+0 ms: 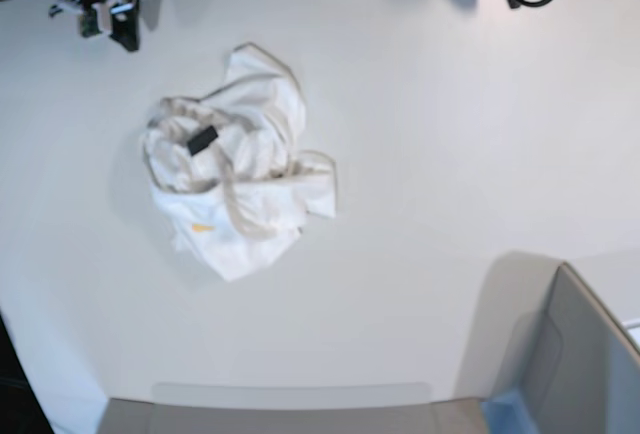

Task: Layout the t-shirt on the table in an organized manner, then fold the t-shirt properly
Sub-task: 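Move the right gripper down and grasp the crumpled white t-shirt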

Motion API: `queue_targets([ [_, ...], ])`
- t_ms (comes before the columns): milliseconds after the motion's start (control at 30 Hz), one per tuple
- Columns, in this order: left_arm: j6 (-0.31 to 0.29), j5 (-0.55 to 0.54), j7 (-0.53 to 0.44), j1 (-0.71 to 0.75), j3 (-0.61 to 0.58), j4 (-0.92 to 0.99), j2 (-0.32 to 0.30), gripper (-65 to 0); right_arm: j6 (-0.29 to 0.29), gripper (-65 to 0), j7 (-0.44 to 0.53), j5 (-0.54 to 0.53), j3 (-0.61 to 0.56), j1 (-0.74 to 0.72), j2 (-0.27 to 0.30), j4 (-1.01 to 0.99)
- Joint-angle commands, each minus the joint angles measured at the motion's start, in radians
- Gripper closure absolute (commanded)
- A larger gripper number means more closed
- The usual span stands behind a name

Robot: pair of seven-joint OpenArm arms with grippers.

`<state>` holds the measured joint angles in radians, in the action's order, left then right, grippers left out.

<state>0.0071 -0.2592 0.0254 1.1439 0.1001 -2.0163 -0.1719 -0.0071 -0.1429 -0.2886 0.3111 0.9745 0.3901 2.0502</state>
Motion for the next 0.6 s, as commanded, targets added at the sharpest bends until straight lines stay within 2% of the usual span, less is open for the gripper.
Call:
queue_targets([
  [0,0.000,0.005,-0.031,-0.008,-0.017,-0.017,-0.002,-0.3,0.006,-0.2,0.027,-0.005,0.003,-0.019,0.002,0.016],
  [167,0.000,0.007,-0.031,-0.091,-0.101,-0.017,-0.007,-0.3,0.008,-0.3,-0.067,-0.019,0.003,-0.137,0.027,0.016],
  [233,0.000,0.007,-0.031,-0.129,-0.125,-0.017,-0.010,-0.3,0.008,-1.3,-0.113,-0.073,0.003,-0.188,0.030,0.016],
  [333,0.000,0.007,-0.029,-0.187,-0.161,-0.017,-0.018,-0.4,0.008,-6.5,-0.183,-0.183,0.010,-0.256,0.031,0.016],
  [467,0.000,0.007,-0.022,-0.265,-0.285,-0.017,-0.111,-0.4,0.008,-12.9,-0.303,-0.323,0.010,-0.314,0.073,0.014],
  [567,0.006,0.007,-0.020,-0.328,-0.399,-0.017,-0.185,-0.4,0.008,-13.7,-0.369,-0.370,0.012,-0.362,0.091,0.014],
])
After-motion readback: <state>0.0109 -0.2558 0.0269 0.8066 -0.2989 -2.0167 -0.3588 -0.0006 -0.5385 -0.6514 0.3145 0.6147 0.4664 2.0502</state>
